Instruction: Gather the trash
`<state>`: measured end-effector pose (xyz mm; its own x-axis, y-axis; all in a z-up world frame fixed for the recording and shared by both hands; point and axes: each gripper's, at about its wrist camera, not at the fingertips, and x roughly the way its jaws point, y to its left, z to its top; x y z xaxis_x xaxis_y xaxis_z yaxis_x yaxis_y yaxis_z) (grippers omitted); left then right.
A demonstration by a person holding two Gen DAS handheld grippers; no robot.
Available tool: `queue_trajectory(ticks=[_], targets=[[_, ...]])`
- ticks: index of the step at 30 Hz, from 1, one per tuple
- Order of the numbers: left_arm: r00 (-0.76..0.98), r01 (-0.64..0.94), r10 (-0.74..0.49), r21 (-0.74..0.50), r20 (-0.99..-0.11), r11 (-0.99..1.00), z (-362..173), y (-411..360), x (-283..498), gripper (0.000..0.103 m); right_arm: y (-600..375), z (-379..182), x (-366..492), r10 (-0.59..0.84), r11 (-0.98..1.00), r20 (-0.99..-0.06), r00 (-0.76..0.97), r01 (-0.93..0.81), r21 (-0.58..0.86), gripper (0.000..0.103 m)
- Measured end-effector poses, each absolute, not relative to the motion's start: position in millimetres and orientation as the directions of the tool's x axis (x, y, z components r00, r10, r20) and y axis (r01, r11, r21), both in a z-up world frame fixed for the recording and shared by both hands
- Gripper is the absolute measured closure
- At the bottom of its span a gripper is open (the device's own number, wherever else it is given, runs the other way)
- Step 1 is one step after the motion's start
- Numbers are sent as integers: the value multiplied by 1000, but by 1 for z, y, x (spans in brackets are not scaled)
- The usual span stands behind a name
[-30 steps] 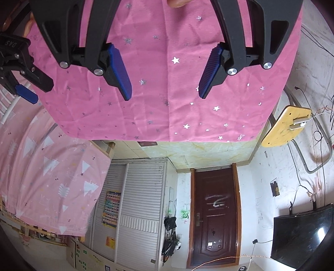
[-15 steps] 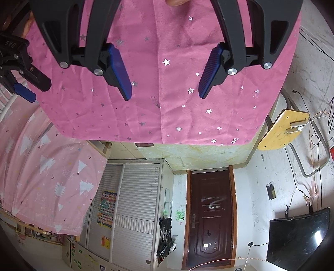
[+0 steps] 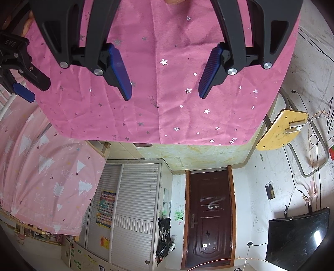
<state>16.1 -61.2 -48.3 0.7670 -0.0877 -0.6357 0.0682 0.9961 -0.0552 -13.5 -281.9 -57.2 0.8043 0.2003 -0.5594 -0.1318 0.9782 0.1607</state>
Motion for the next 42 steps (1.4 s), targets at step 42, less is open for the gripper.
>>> queue_trajectory(ticks=[42], targets=[[761, 62, -80, -51, -644, 997, -52, -64, 16, 44, -279, -60, -13, 198, 979, -560, 805, -130, 159, 6]])
